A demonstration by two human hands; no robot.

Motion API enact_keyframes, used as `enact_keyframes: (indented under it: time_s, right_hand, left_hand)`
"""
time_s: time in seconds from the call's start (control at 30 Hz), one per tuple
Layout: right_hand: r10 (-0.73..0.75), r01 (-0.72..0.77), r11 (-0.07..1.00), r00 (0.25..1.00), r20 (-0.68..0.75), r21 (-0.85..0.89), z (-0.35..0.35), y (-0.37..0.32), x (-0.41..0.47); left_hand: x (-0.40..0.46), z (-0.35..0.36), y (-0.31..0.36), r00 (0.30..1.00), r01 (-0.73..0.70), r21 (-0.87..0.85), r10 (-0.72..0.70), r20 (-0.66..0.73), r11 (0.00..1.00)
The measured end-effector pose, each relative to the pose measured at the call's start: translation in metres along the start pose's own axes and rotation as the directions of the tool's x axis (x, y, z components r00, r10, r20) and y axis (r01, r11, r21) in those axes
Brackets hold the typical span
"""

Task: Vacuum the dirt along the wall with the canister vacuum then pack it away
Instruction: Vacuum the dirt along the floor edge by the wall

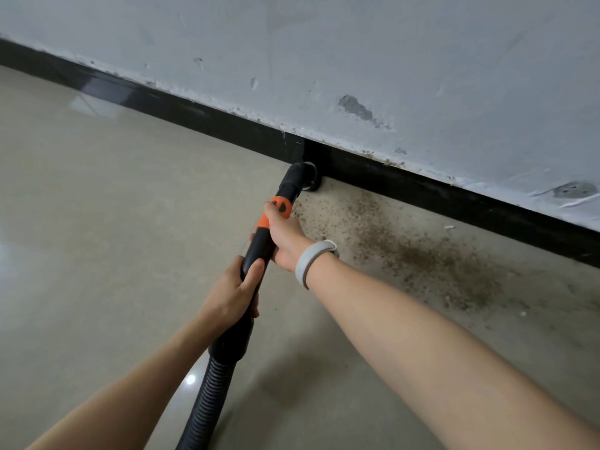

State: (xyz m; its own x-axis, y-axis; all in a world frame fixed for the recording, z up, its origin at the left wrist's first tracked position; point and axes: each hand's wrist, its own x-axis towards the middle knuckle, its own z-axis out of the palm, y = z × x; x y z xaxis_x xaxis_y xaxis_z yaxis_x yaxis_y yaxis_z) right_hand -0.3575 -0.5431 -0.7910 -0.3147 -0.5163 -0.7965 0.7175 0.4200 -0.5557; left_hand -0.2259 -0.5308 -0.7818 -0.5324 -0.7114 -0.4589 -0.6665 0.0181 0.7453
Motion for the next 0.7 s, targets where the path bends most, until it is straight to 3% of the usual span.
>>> enact_keyframes:
  time_s: [0.37, 0.7]
  right_hand:
    - [0.005, -0.004, 0.996, 1.000, -0.011, 0.087, -0.039, -0.004, -0.022]
    - [0.020, -0.011, 0.996, 0.994, -0.111, 0.085, -0.078, 0.000, -0.035]
  left_hand:
    - [-0.007, 0.023, 0.011, 0.995, -0.016, 0.004, 0.015, 0.100, 1.000]
    - [-0.011, 0.048, 0.023, 0.977, -0.101, 0.098, 0.080, 0.198, 0.990]
